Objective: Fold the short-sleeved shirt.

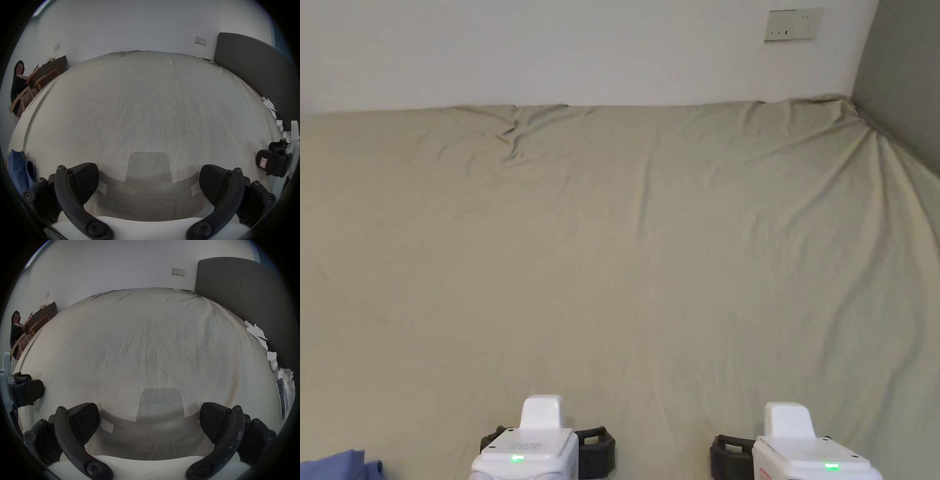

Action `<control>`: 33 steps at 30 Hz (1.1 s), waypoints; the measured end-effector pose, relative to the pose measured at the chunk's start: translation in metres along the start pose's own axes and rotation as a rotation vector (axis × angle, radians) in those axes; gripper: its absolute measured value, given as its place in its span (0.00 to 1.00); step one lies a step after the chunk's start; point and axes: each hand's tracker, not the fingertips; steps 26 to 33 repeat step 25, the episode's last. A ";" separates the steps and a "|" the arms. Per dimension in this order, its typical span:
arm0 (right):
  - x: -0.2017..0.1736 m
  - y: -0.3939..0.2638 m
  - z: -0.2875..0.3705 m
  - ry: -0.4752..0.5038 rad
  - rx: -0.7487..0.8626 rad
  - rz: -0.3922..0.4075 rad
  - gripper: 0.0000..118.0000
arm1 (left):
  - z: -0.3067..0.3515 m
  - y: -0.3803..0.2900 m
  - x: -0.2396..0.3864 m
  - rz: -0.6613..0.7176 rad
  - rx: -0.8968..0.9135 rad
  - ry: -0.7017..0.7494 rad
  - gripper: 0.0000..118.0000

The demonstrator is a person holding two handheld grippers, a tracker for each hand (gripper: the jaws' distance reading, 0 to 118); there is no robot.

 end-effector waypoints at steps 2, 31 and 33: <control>0.000 0.000 0.000 -0.001 -0.001 0.001 1.00 | 0.004 0.000 0.002 0.001 -0.003 -0.001 1.00; 0.000 0.000 0.001 0.006 0.001 0.007 1.00 | 0.009 -0.002 0.003 0.001 0.004 -0.004 1.00; 0.000 0.000 0.001 0.006 0.001 0.007 1.00 | 0.009 -0.002 0.003 0.001 0.004 -0.004 1.00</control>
